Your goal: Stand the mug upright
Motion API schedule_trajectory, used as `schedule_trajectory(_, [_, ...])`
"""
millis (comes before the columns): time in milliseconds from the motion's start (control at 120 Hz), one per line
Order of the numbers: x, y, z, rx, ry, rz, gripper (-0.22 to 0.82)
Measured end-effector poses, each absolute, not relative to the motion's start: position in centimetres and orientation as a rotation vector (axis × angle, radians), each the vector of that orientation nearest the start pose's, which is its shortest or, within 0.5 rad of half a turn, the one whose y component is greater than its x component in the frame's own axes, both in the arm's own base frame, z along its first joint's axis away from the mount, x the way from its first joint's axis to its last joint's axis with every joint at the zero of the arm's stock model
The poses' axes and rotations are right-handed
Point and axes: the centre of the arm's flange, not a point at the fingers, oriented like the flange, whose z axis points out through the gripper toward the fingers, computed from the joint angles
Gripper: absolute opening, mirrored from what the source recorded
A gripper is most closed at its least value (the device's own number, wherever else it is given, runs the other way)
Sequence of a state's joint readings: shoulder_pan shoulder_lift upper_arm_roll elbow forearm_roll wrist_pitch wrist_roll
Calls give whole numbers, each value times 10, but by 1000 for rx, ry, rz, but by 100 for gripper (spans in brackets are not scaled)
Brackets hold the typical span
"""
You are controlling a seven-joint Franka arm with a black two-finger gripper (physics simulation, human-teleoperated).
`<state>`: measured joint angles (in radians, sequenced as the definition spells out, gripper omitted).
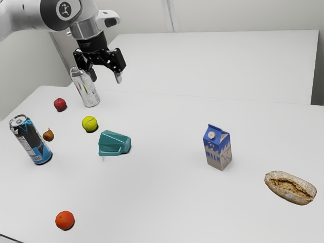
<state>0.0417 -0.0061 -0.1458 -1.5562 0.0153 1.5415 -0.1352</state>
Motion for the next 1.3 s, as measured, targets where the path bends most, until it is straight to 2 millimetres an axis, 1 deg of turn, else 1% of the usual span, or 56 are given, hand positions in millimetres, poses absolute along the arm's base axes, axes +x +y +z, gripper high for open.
schedule_trajectory(233, [552,-49,631,-3128,-70,10,58])
schedule_trajectory(342, [564,-47,623,-3132,-73,29,58])
schedule_trajectory(400, [569,-43,617,-3135,-80,46,58])
schedule_trajectory(483, [575,-24,608,-3139,-119,72,58])
schedule_trajectory(617, [583,21,593,-3170,-214,114,58])
schedule_trajectory(717, [586,41,583,-3206,-240,141,58])
schedule_trajectory(900, [591,66,560,-3271,-244,193,58])
schedule_trajectory(1000, [592,74,548,-3293,-227,216,58])
schedule_trajectory(1100, [593,87,536,-3307,-219,228,58])
schedule_trajectory(1200, [593,99,517,-3326,-209,243,58])
schedule_trajectory(1300, [591,109,493,-3353,-203,257,58])
